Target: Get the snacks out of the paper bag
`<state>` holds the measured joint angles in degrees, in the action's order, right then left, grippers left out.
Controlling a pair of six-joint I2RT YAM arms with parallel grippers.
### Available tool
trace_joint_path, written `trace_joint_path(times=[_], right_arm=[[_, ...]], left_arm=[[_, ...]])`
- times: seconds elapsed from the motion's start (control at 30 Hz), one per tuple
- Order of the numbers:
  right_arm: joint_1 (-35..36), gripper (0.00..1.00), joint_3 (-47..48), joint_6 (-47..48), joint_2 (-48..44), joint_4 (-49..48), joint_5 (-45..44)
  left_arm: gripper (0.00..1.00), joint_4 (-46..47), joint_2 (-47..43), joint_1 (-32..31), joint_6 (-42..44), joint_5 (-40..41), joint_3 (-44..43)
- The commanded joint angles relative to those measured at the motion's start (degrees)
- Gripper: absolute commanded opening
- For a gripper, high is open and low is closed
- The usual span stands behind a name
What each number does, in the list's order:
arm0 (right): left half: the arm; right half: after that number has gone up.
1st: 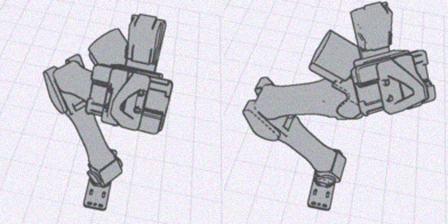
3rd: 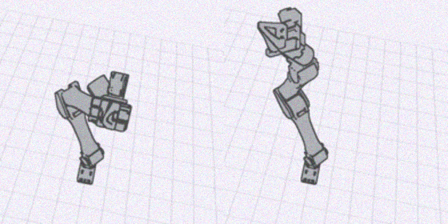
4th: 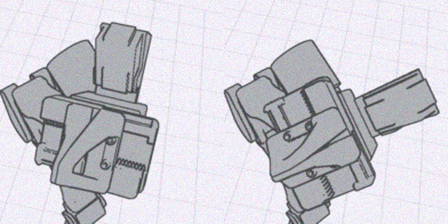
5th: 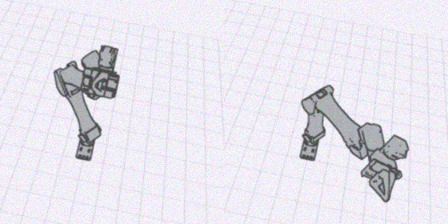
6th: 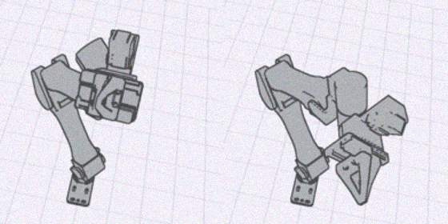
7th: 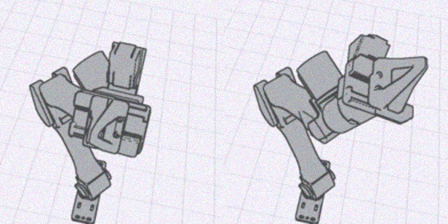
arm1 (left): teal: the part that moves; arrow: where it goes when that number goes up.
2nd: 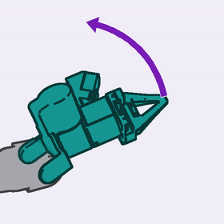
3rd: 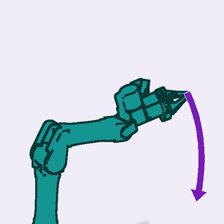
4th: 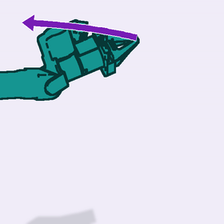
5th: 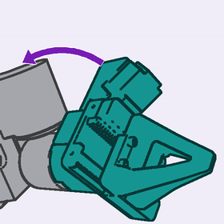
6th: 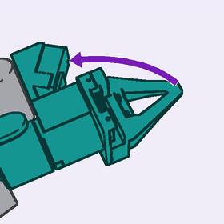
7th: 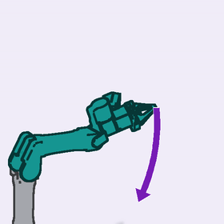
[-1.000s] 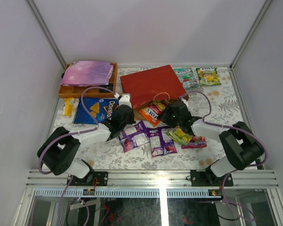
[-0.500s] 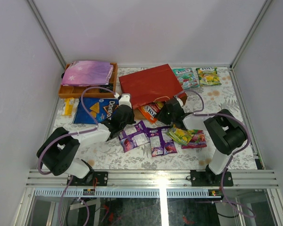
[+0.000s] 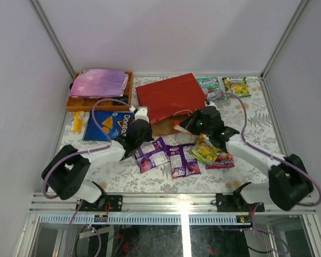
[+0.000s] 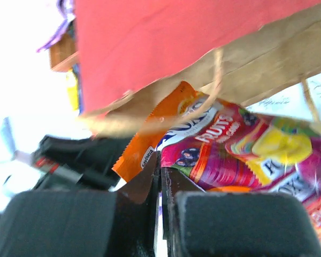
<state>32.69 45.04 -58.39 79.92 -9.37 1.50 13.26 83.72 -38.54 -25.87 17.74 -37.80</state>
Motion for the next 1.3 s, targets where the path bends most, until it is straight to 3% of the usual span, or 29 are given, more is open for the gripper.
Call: trace_joint_path(times=[0.0,0.13,0.3,0.4,0.6,0.8,0.93,1.1,1.13,1.17,1.2,1.27], right_arm=[[-0.92,0.00,-0.25,2.76,-11.85,7.93,6.03],[-5.56,0.00,-2.97,5.16,-21.94,17.04,11.04],[-11.65,0.00,-0.76,13.67,-35.81,38.93,3.85],[-17.56,0.00,0.58,17.38,-39.71,44.59,3.98],[-33.82,0.00,-6.51,19.64,-34.59,37.64,21.85],[-59.47,0.00,-10.64,20.34,-33.71,32.23,32.66],[-63.09,0.00,-15.19,17.15,-33.70,28.77,31.27],[-63.10,0.01,-24.03,11.64,-41.21,24.62,28.66],[-63.10,0.04,-25.27,10.62,-43.08,24.17,29.41],[-63.10,0.14,-26.40,9.87,-44.98,23.64,30.14],[-63.10,0.27,-27.01,9.37,-46.90,23.73,30.44],[-63.10,0.66,-25.34,10.03,-49.87,26.23,29.33]], left_arm=[[0.00,-0.50,-1.35,0.31,0.84,0.02,-1.05],[0.00,-1.13,-1.37,0.40,0.99,-0.14,-1.63],[0.00,-3.20,-2.05,0.40,1.56,-0.10,-2.88],[0.00,-4.14,-3.06,0.34,1.52,-0.06,-3.61],[0.00,-7.61,-4.45,0.39,1.53,-0.57,-5.62],[0.00,-11.51,-5.52,0.40,2.38,-1.90,-6.59],[0.00,-11.59,-5.20,0.41,1.67,-3.46,-6.64],[0.00,-12.79,-4.77,0.40,1.65,-4.02,-8.00],[0.00,-13.29,-4.73,0.40,1.74,-4.18,-8.39],[0.00,-13.77,-4.79,0.40,1.78,-4.16,-8.84],[0.00,-14.25,-4.73,0.35,1.83,-4.27,-9.25],[0.00,-15.18,-4.65,0.38,1.81,-4.45,-10.06]])
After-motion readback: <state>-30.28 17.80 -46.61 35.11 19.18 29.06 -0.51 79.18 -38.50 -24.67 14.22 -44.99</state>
